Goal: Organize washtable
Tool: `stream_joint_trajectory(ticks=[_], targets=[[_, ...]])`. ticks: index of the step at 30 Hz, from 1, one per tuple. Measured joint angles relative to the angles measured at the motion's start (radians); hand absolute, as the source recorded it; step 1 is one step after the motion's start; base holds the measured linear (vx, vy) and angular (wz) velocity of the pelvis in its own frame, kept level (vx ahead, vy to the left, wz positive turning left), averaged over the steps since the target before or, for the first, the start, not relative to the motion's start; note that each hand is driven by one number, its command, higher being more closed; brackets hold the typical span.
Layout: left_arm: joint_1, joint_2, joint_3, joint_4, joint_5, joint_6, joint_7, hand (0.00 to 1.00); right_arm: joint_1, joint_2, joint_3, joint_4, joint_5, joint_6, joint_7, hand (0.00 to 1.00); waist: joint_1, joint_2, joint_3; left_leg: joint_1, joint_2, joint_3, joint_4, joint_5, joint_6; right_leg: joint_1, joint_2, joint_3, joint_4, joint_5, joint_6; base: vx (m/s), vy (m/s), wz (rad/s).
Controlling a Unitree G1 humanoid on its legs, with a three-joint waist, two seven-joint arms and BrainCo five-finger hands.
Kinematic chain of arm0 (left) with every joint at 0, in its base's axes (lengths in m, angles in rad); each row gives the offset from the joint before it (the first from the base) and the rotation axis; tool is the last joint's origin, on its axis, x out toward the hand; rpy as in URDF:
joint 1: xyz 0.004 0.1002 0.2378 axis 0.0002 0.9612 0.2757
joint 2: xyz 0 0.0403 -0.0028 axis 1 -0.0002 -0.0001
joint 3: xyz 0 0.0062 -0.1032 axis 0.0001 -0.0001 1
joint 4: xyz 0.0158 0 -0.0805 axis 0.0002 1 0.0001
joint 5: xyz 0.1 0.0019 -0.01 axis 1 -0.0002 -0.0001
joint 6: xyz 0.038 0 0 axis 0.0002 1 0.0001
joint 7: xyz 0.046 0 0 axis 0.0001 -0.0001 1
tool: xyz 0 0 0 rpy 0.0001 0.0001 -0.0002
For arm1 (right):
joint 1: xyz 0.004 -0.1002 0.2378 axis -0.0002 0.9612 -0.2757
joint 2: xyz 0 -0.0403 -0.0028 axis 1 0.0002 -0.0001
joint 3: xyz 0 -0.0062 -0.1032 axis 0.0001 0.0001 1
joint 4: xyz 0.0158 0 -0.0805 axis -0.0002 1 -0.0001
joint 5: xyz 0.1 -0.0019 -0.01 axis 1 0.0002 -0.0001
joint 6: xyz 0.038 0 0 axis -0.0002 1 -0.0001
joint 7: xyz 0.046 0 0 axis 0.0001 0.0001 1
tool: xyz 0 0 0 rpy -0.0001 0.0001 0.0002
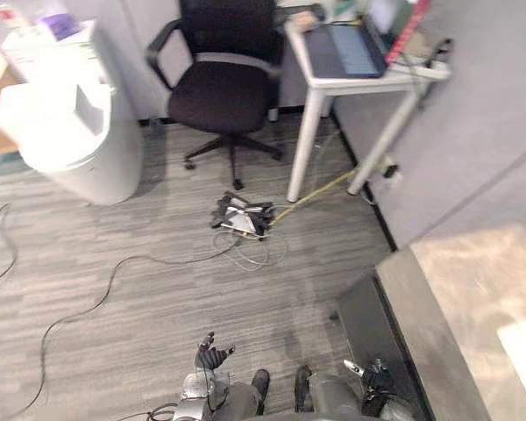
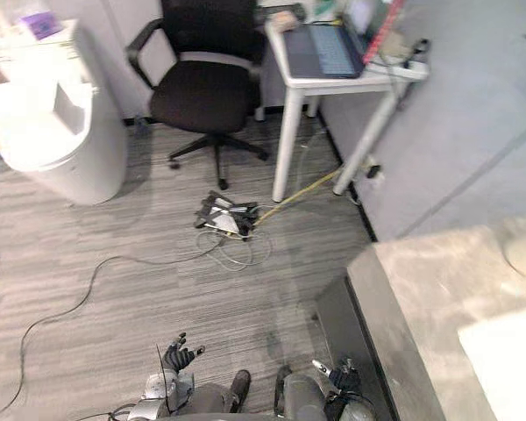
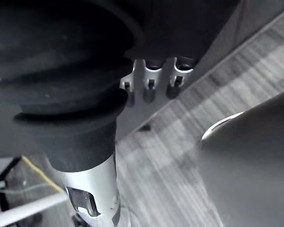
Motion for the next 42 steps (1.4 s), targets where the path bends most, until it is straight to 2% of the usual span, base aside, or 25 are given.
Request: stream_joint_trajectory(ticks=[1, 2, 3, 4, 5, 6, 7, 8, 10, 16, 22, 24, 26, 27, 28, 29, 30, 33, 35, 36, 37, 38, 39, 40, 42], targets=[[0.006, -0.007, -0.006, 0.0, -0.01, 0.005, 0.0, 0.0, -0.003, -0.004, -0.002, -0.006, 0.006, 0.0, -0.001, 0.0, 0.001, 0.016, 0.001, -0.007, 0.009, 0.065, 0.042, -0.019, -0.035, 0.053, -0.007, -0.032, -0.047, 0.065, -0.012, 0.25, 0.036, 0.9], [0.015, -0.015, -0.005, -0.015, -0.011, 0.003, 0.0, 0.0, -0.022, 0.002, 0.004, -0.012, 0.012, 0.001, -0.006, 0.0, 0.009, 0.031, -0.003, -0.046, 0.055, 0.205, 0.115, -0.061, -0.066, 0.083, -0.009, -0.052, -0.065, 0.077, -0.027, 0.22, 0.009, 0.68], [0.014, -0.016, -0.006, -0.019, -0.011, 0.004, -0.001, 0.0, -0.033, 0.012, 0.009, -0.016, 0.017, 0.001, -0.006, 0.0, 0.008, 0.034, -0.002, -0.053, 0.095, 0.284, 0.142, -0.078, -0.056, 0.096, -0.013, -0.062, -0.066, 0.077, -0.028, 0.28, -0.027, 0.71], [0.014, -0.019, -0.019, -0.021, -0.011, 0.008, -0.001, 0.0, -0.058, 0.038, 0.013, -0.022, 0.025, 0.001, -0.008, 0.0, 0.001, 0.025, 0.003, -0.057, 0.168, 0.416, 0.149, -0.099, -0.066, 0.131, -0.026, -0.094, -0.067, 0.075, -0.03, 0.17, -0.056, 0.69], [0.014, -0.019, -0.034, -0.021, -0.01, 0.009, -0.002, 0.0, -0.067, 0.047, 0.013, -0.022, 0.025, 0.001, -0.009, 0.0, 0.001, 0.028, 0.002, -0.053, 0.191, 0.444, 0.115, -0.095, -0.07, 0.145, -0.031, -0.105, -0.066, 0.073, -0.028, 0.22, -0.032, 0.88], [0.018, -0.018, -0.062, -0.021, -0.01, 0.011, -0.003, 0.0, -0.073, 0.053, 0.013, -0.026, 0.025, 0.0, -0.009, 0.0, 0.0, 0.038, -0.005, -0.036, 0.227, 0.495, 0.008, -0.036, -0.11, 0.169, -0.036, -0.138, -0.063, 0.058, -0.01, 0.19, 0.032, 0.72], [0.021, -0.015, -0.074, -0.021, -0.009, 0.012, -0.004, 0.0, -0.072, 0.052, 0.013, -0.031, 0.025, -0.002, -0.007, 0.0, -0.001, 0.06, -0.015, -0.033, 0.263, 0.532, -0.029, 0.052, -0.092, 0.189, -0.031, -0.15, -0.056, 0.019, 0.007, 0.19, 0.055, 0.62], [0.022, -0.013, -0.073, -0.02, -0.009, 0.014, -0.003, 0.0, -0.075, 0.054, 0.013, -0.027, 0.025, 0.0, -0.008, 0.0, 0.005, 0.051, -0.019, -0.015, 0.245, 0.553, -0.043, 0.033, -0.062, 0.197, -0.045, -0.15, -0.053, -0.02, 0.02, 0.13, 0.059, 0.47], [0.025, 0.006, -0.077, -0.019, -0.008, 0.018, -0.003, 0.0, -0.089, 0.069, 0.013, -0.009, 0.025, 0.0, -0.006, 0.0, 0.003, 0.029, -0.02, 0.014, 0.206, 0.578, -0.136, 0.065, -0.053, 0.193, -0.074, -0.165, -0.05, -0.031, 0.029, 0.1, 0.062, 0.28], [0.035, 0.039, -0.082, -0.003, -0.006, 0.019, -0.005, 0.0, -0.091, 0.072, 0.002, 0.069, 0.021, 0.006, -0.01, 0.0, -0.002, 0.003, -0.026, 0.114, 0.161, 0.573, -0.304, 0.131, -0.095, 0.244, -0.084, -0.177, -0.094, -0.006, 0.056, 0.08, 0.04, 0.06], [0.04, 0.056, -0.082, 0.002, 0.016, 0.018, -0.008, 0.0, -0.092, 0.077, 0.004, 0.091, -0.017, 0.007, -0.008, 0.0, -0.003, -0.026, -0.038, 0.17, 0.157, 0.56, -0.391, 0.17, -0.081, 0.269, -0.071, -0.19, -0.098, 0.004, 0.049, 0.03, -0.021, 0.08], [0.041, 0.051, -0.08, 0.001, 0.024, 0.018, -0.015, 0.0, -0.091, 0.069, 0.02, 0.09, -0.018, 0.01, -0.008, 0.0, -0.003, -0.02, -0.034, 0.182, 0.153, 0.555, -0.391, 0.168, -0.079, 0.247, -0.083, -0.191, -0.005, 0.004, 0.049, 0.01, 0.043, 0.05], [0.048, 0.045, -0.083, -0.001, 0.026, 0.017, -0.026, 0.0, -0.076, 0.054, 0.035, 0.049, -0.039, 0.011, 0.003, 0.0, -0.007, -0.008, -0.028, 0.199, 0.159, 0.509, -0.374, 0.12, -0.03, 0.121, -0.141, -0.188, 0.322, 0.0, 0.055, 0.0, 0.068, 0.25], [0.047, 0.042, -0.084, -0.001, 0.026, 0.017, -0.028, 0.0, -0.069, 0.059, 0.038, 0.037, -0.043, 0.009, 0.005, 0.0, -0.015, -0.013, -0.019, 0.205, 0.143, 0.488, -0.363, 0.112, -0.024, 0.068, -0.17, -0.181, 0.431, -0.024, 0.063, 0.08, -0.004, 0.77], [0.043, 0.047, -0.079, -0.001, 0.026, 0.02, -0.026, 0.0, -0.068, 0.062, 0.046, 0.011, -0.047, 0.01, 0.006, 0.0, -0.027, -0.039, -0.016, 0.203, 0.123, 0.446, -0.338, 0.092, -0.007, 0.009, -0.198, -0.121, 0.54, -0.087, 0.064, 0.1, -0.014, 1.07], [0.044, 0.044, -0.069, -0.001, 0.025, 0.019, -0.026, 0.0, -0.056, 0.057, 0.053, 0.001, -0.047, 0.009, 0.008, 0.0, -0.031, -0.036, -0.015, 0.197, 0.12, 0.411, -0.317, 0.08, -0.003, -0.035, -0.196, -0.077, 0.55, -0.121, 0.077, 0.11, -0.019, 1.05], [0.044, 0.041, -0.062, -0.001, 0.024, 0.018, -0.026, 0.0, -0.056, 0.054, 0.054, -0.002, -0.047, 0.009, 0.01, 0.0, -0.027, -0.032, -0.014, 0.196, 0.12, 0.397, -0.31, 0.076, -0.003, -0.054, -0.196, -0.058, 0.53, -0.129, 0.086, 0.08, -0.011, 0.91], [0.042, 0.038, -0.026, 0.001, 0.009, 0.016, -0.024, 0.0, -0.064, 0.038, 0.069, -0.006, -0.046, 0.004, 0.021, 0.0, -0.029, -0.02, -0.009, 0.191, 0.12, 0.306, -0.273, 0.051, -0.006, -0.122, -0.168, 0.114, 0.354, -0.116, 0.111, 0.12, -0.08, 0.87], [0.042, 0.032, 0.01, 0.014, 0.007, 0.014, -0.025, 0.0, -0.07, 0.037, 0.07, 0.012, -0.046, 0.003, 0.027, 0.0, -0.03, -0.025, -0.012, 0.185, 0.12, 0.236, -0.258, 0.031, -0.029, -0.128, -0.146, 0.247, 0.2, -0.062, 0.126, 0.15, -0.199, 1.0], [0.042, 0.031, 0.021, 0.014, 0.007, 0.014, -0.024, 0.0, -0.073, 0.037, 0.071, 0.018, -0.046, 0.004, 0.027, 0.0, -0.029, -0.029, -0.013, 0.184, 0.12, 0.221, -0.256, 0.026, -0.036, -0.129, -0.146, 0.259, 0.176, -0.047, 0.127, 0.19, -0.261, 1.05], [0.042, 0.029, 0.043, 0.014, 0.006, 0.013, -0.023, 0.0, -0.081, 0.038, 0.074, 0.034, -0.048, 0.004, 0.028, 0.0, -0.028, -0.039, -0.017, 0.174, 0.12, 0.179, -0.247, 0.018, -0.049, -0.129, -0.149, 0.246, 0.141, -0.024, 0.115, 0.25, -0.336, 1.17], [0.038, 0.03, 0.057, 0.013, 0.001, 0.013, -0.021, 0.0, -0.084, 0.039, 0.085, 0.048, -0.049, 0.005, 0.027, 0.0, -0.03, -0.064, -0.031, 0.147, 0.124, 0.139, -0.218, 0.0, -0.074, -0.12, -0.154, 0.222, 0.111, 0.036, 0.107, 0.26, -0.366, 1.33], [0.034, 0.028, 0.057, 0.014, 0.0, 0.015, -0.021, 0.0, -0.088, 0.042, 0.09, 0.048, -0.05, 0.006, 0.027, 0.0, -0.031, -0.057, -0.03, 0.128, 0.138, 0.129, -0.197, -0.01, -0.084, -0.115, -0.158, 0.198, 0.111, 0.078, 0.117, 0.27, -0.367, 1.39], [0.031, 0.016, 0.056, 0.018, -0.004, 0.019, -0.021, 0.0, -0.094, 0.023, 0.09, 0.049, -0.056, 0.007, 0.024, 0.0, -0.031, -0.025, -0.035, 0.087, 0.197, 0.168, -0.158, -0.013, -0.103, -0.113, -0.144, 0.118, 0.107, 0.074, 0.101, 0.23, -0.277, 1.14], [0.029, -0.018, 0.05, 0.016, -0.009, 0.022, -0.021, 0.0, -0.103, 0.001, 0.09, 0.048, -0.057, 0.01, 0.02, 0.0, -0.044, 0.013, -0.035, 0.049, 0.264, 0.302, -0.117, 0.004, -0.129, -0.088, -0.138, 0.006, 0.108, 0.063, 0.078, 0.31, -0.306, 1.41]])
